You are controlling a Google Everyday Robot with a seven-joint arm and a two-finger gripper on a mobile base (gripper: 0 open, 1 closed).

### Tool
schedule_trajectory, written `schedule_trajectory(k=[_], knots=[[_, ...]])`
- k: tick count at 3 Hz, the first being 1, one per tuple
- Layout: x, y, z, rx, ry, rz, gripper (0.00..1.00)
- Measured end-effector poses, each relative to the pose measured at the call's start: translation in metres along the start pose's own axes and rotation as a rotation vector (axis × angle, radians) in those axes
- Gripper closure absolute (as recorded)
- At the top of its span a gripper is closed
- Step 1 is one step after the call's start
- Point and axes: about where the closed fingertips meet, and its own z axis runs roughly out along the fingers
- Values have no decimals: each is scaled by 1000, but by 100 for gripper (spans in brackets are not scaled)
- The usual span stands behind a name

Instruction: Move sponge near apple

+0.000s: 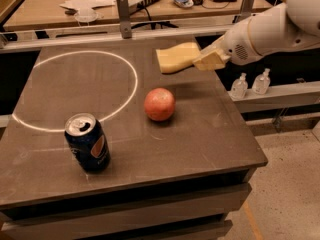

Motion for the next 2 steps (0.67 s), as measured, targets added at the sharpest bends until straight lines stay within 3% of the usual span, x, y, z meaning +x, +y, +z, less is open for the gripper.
schedule_trajectory(k=[1,2], knots=[[55,3,-27,3,88,62,100],[82,5,-28,-7,128,93,99]])
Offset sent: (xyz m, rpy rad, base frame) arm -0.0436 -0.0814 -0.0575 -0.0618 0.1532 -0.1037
